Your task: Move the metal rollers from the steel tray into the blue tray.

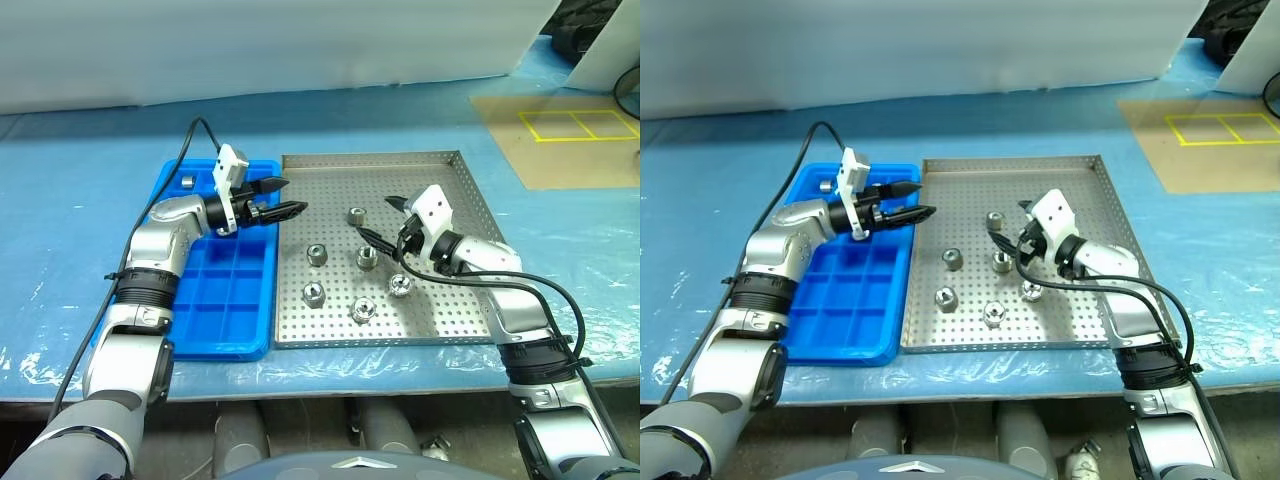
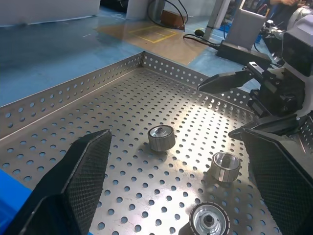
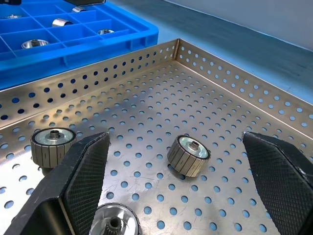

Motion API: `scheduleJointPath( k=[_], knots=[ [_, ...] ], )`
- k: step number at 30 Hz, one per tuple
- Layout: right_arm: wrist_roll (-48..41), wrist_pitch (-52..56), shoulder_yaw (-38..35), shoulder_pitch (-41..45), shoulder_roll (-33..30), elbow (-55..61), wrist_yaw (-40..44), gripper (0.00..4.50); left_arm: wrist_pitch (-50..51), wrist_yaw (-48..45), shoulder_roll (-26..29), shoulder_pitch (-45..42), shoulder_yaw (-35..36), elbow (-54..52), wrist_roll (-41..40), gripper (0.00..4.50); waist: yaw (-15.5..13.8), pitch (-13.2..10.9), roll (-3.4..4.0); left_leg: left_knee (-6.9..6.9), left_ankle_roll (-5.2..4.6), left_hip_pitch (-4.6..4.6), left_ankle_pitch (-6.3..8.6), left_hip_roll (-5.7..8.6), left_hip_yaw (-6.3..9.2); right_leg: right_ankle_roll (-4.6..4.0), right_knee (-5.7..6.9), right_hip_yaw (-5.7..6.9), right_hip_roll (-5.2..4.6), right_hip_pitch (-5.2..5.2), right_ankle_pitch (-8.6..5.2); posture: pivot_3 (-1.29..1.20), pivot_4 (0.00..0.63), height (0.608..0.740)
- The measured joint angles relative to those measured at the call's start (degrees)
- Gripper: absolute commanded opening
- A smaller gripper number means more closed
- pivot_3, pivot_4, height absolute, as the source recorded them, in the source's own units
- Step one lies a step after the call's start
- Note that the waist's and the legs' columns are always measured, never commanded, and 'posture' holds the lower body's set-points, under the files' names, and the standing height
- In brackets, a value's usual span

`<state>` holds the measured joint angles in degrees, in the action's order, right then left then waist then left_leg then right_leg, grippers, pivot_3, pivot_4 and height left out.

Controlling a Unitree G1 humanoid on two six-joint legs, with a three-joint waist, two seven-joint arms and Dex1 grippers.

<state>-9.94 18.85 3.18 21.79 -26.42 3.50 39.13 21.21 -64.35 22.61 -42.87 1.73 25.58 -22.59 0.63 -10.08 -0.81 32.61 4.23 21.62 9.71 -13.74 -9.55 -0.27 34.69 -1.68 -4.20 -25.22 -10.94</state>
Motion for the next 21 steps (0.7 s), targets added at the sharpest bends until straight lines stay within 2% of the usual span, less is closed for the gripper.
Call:
scheduleJointPath(
  k=[15, 21],
  knots=[
    [-0.01, 1.01, 0.49, -0.29, -0.16, 0.44, 1.04, 4.46, 0.69, -0.43, 0.04, 0.72, -1.22, -1.86, 0.09, 4.50, -0.02, 0.00, 0.00, -0.01, 0.00, 0.00, 0.00, 0.00, 0.00, 0.00, 0.00, 0.00, 0.00, 0.00, 0.00, -0.27, 0.150, 0.740],
    [0.67, 1.72, 4.40, -3.37, -1.11, 1.85, 3.65, 4.46, 1.77, -1.69, 0.75, 2.52, -2.21, -3.66, 0.10, 4.50, 0.00, 0.00, 0.00, -0.03, -0.01, 0.00, 0.01, 0.00, 0.00, 0.00, -0.02, 0.01, 0.00, 0.00, 0.00, -0.27, 0.150, 0.740]
  ],
)
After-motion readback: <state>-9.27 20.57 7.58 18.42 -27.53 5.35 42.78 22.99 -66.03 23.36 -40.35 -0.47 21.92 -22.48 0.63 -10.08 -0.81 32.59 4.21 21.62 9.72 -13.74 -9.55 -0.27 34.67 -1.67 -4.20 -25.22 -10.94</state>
